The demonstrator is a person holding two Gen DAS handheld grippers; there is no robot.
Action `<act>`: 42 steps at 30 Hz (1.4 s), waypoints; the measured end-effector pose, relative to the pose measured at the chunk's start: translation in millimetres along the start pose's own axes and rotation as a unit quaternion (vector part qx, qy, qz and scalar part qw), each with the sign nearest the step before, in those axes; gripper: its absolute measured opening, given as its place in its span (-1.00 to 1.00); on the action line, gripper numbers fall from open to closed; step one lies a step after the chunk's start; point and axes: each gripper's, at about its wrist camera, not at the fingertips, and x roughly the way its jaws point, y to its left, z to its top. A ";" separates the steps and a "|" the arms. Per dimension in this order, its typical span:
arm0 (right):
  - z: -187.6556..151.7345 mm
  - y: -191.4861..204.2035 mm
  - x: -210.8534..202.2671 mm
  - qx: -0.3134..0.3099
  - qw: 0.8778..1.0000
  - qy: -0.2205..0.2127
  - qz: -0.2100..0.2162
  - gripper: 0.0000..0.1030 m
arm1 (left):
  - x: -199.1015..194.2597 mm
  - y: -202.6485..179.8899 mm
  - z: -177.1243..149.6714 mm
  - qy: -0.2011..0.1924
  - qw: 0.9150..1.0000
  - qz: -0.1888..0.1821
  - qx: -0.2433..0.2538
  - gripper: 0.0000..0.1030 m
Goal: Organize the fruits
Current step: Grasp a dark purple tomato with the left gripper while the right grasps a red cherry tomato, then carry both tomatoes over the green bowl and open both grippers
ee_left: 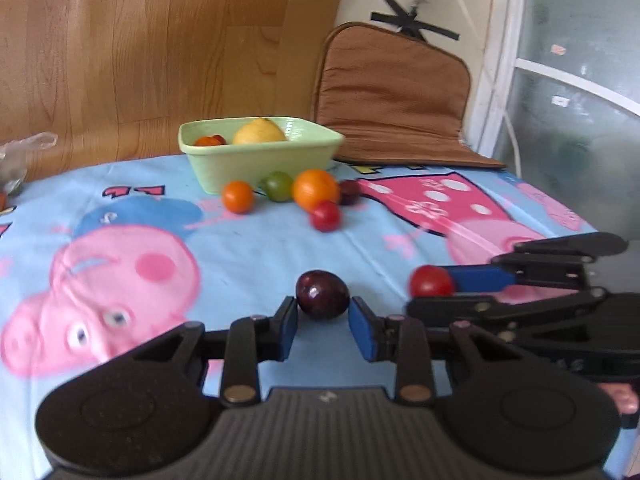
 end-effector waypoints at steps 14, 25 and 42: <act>-15.4 5.9 -11.3 0.004 1.000 -0.003 0.005 -0.04 | -4.4 -18.2 -7.1 -0.006 0.998 0.069 -0.013 -0.02; -20.0 16.9 -12.7 -0.022 1.000 -0.004 -0.012 -0.02 | -17.6 -27.7 -14.9 -0.023 0.996 0.084 0.002 0.01; 29.2 -6.5 7.9 0.002 0.998 -0.057 -0.006 -0.39 | -3.7 7.3 50.0 -0.064 0.997 0.023 -0.038 -0.41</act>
